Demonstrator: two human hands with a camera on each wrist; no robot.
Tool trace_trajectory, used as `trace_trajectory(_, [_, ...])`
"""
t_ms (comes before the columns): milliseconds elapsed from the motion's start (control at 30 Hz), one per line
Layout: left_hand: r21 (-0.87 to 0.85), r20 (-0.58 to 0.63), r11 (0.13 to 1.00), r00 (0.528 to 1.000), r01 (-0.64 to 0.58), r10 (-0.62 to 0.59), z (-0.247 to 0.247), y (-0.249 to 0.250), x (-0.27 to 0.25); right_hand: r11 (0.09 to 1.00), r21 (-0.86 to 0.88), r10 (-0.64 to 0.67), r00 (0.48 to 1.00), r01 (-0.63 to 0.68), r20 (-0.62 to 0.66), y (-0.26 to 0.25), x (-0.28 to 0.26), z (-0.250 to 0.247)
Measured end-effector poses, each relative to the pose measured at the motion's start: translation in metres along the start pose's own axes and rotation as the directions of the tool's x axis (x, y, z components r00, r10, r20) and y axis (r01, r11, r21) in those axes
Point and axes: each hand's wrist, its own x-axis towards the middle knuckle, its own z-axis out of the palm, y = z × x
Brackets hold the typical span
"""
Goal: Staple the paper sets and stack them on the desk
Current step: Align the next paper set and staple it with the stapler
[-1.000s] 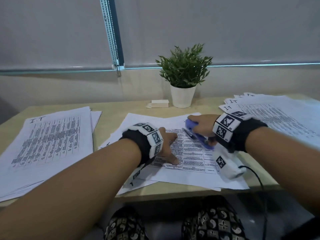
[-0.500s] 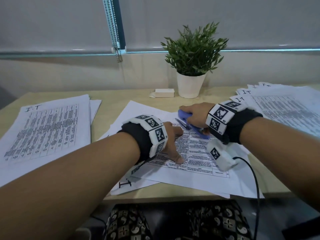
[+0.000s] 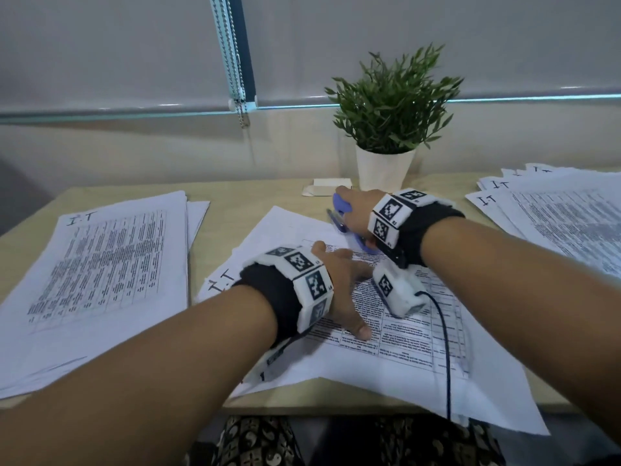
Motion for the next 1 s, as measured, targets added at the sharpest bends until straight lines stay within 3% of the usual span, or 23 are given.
trace_trajectory(100, [-0.062, -0.04, 0.998, 0.999, 0.019, -0.021, -0.001, -0.005, 0.0, 0.999, -0.046, -0.028, 1.0, 0.029, 0.01, -0.001, 0.003, -0.014])
trace_trajectory(167, [-0.212, -0.11, 0.973, 0.987, 0.096, -0.121, -0.004, -0.011, 0.003, 0.993, -0.111, -0.038, 0.999, 0.036, -0.011, 0.004, -0.003, -0.024])
trace_trajectory(267, [-0.612, -0.205, 0.769, 0.903, 0.182, -0.377, -0.015, -0.028, 0.01, 0.981, -0.188, -0.049, 0.998, 0.041, -0.039, 0.009, -0.029, -0.037])
trace_trajectory(333, [-0.804, -0.188, 0.579, 0.865, 0.136, -0.465, -0.023, -0.037, 0.012, 0.975, -0.209, -0.093, 0.994, 0.078, -0.064, 0.007, -0.046, -0.04])
trace_trajectory(400, [-0.876, -0.183, 0.478, 0.878, 0.059, -0.443, -0.03, -0.038, 0.013, 0.964, -0.242, -0.137, 0.987, 0.112, -0.089, 0.003, -0.056, -0.04])
trace_trajectory(567, [-0.903, -0.223, 0.428, 0.899, -0.044, -0.378, -0.037, -0.032, 0.008, 0.939, -0.294, -0.227, 0.964, 0.179, -0.14, -0.007, -0.069, -0.037])
trace_trajectory(733, [-0.92, -0.186, 0.388, 0.931, -0.053, -0.313, -0.032, -0.037, 0.001, 0.933, -0.301, -0.234, 0.968, 0.197, -0.091, -0.008, -0.077, -0.035])
trace_trajectory(867, [-0.956, -0.146, 0.286, 0.946, -0.06, -0.29, -0.027, -0.038, -0.004, 0.923, -0.314, -0.255, 0.965, 0.222, -0.068, -0.005, -0.083, -0.035])
trace_trajectory(1000, [-0.968, -0.131, 0.238, 0.964, -0.075, -0.231, -0.026, -0.041, -0.009, 0.881, -0.419, -0.294, 0.948, 0.219, -0.123, 0.001, -0.093, -0.035])
